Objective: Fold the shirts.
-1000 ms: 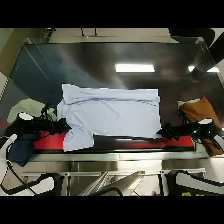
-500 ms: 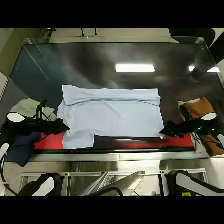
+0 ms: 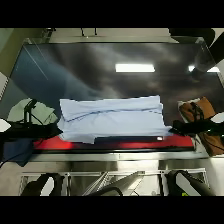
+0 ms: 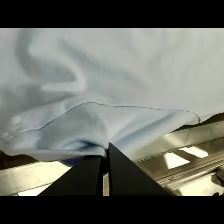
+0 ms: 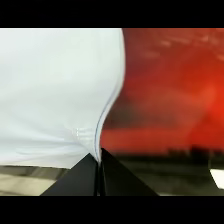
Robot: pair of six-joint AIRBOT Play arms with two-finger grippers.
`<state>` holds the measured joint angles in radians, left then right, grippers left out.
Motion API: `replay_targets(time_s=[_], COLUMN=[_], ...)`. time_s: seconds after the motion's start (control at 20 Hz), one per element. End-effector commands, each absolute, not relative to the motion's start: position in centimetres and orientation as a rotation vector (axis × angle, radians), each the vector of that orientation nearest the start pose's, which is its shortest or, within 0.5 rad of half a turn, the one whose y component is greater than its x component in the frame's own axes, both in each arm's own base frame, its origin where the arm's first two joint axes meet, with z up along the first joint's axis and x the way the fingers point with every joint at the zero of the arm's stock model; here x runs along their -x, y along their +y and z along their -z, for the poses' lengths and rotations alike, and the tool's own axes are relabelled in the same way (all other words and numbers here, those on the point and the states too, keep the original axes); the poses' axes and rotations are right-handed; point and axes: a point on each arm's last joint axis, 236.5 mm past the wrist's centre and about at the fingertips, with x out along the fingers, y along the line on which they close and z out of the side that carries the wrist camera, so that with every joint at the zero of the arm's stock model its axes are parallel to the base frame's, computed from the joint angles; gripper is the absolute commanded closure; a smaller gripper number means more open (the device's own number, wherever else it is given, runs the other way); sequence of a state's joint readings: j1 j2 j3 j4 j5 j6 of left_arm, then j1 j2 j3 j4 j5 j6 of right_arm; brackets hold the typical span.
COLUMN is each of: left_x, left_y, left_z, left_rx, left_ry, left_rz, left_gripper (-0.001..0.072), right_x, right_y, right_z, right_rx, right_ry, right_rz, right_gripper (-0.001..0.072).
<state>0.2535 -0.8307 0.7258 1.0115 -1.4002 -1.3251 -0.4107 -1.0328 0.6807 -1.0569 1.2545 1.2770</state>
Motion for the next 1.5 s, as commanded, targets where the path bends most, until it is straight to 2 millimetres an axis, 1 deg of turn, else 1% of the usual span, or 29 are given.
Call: replay_targets(time_s=[0.0,0.1,0.15,0.25,0.3,0.35,0.5,0.6,0.65,0.7,0.75,0.8,0.85,0.9,0.95,1.0,1.1,1.25,1.3,1.35,1.45], left_x=[-27.5,-31.0,-32.7,-36.1,-37.5,-38.8,-42.5,-44.6,-45.4,-45.9,-46.4,-46.8,-47.3,-47.7,-48.1,-48.3,-48.7,-48.8,-48.7,-48.5,-48.2], left_y=[-5.9,-5.9,-6.0,-5.9,-6.0,-6.4,-7.4,-7.5,-7.4,-7.4,-7.1,-6.9,-6.8,-6.5,-6.3,-6.0,-5.9,-6.4,-6.8,-7.0,-8.1], left_z=[-3.8,-4.9,-5.0,-3.9,-3.0,-2.0,1.6,3.6,4.3,4.7,4.7,4.3,3.6,2.7,1.7,0.6,-1.4,-3.1,-3.3,-3.4,-3.4], left_rx=[0.446,0.456,0.462,0.455,0.446,0.432,0.417,0.418,0.422,0.422,0.420,0.429,0.434,0.432,0.429,0.427,0.426,0.411,0.400,0.400,0.392], left_ry=[1.296,1.272,1.270,1.286,1.297,1.308,1.346,1.360,1.369,1.382,1.389,1.392,1.387,1.379,1.369,1.358,1.342,1.333,1.337,1.343,1.358], left_rz=[0.353,0.403,0.422,0.435,0.448,0.463,0.487,0.488,0.491,0.502,0.513,0.515,0.529,0.535,0.537,0.536,0.541,0.556,0.568,0.572,0.587], left_gripper=[0.0685,0.0685,0.0685,0.0686,0.0685,0.0685,0.0685,0.0684,0.0682,0.0589,0.0116,0.0024,0.0027,0.0027,0.0027,0.0027,0.0027,0.0028,0.0029,0.0046,0.0047], right_x=[-31.5,-35.2,-36.6,-39.1,-40.2,-40.9,-43.2,-44.1,-44.1,-44.0,-43.9,-43.7,-43.6,-43.6,-43.7,-43.8,-43.6,-43.1,-43.2,-43.4,-43.3], right_y=[1.9,1.4,1.0,1.0,1.1,1.2,1.8,2.3,2.3,2.2,1.7,0.9,0.0,-0.8,-1.2,-1.3,-0.6,1.0,1.7,2.4,3.8], right_z=[0.6,-1.1,-1.4,-0.8,0.1,1.2,5.4,7.1,7.6,7.6,7.3,6.9,6.4,5.9,5.7,5.8,7.0,9.8,10.3,10.6,11.0], right_rx=[-0.608,-0.628,-0.641,-0.672,-0.673,-0.667,-0.659,-0.652,-0.648,-0.639,-0.602,-0.545,-0.507,-0.503,-0.514,-0.520,-0.546,-0.572,-0.601,-0.634,-0.661], right_ry=[1.156,1.048,1.020,0.995,0.993,1.004,1.024,1.018,1.025,1.024,1.033,1.048,1.061,1.071,1.073,1.074,1.106,1.175,1.183,1.183,1.198], right_rz=[-0.254,-0.268,-0.267,-0.290,-0.299,-0.299,-0.291,-0.292,-0.291,-0.295,-0.306,-0.320,-0.328,-0.320,-0.307,-0.302,-0.305,-0.332,-0.341,-0.349,-0.382], right_gripper=[0.0694,0.0695,0.0695,0.0694,0.0694,0.0694,0.0693,0.0692,0.0671,0.0503,0.0353,0.0314,0.0314,0.0312,0.0252,0.0153,0.0127,0.0127,0.0127,0.0128,0.0137])
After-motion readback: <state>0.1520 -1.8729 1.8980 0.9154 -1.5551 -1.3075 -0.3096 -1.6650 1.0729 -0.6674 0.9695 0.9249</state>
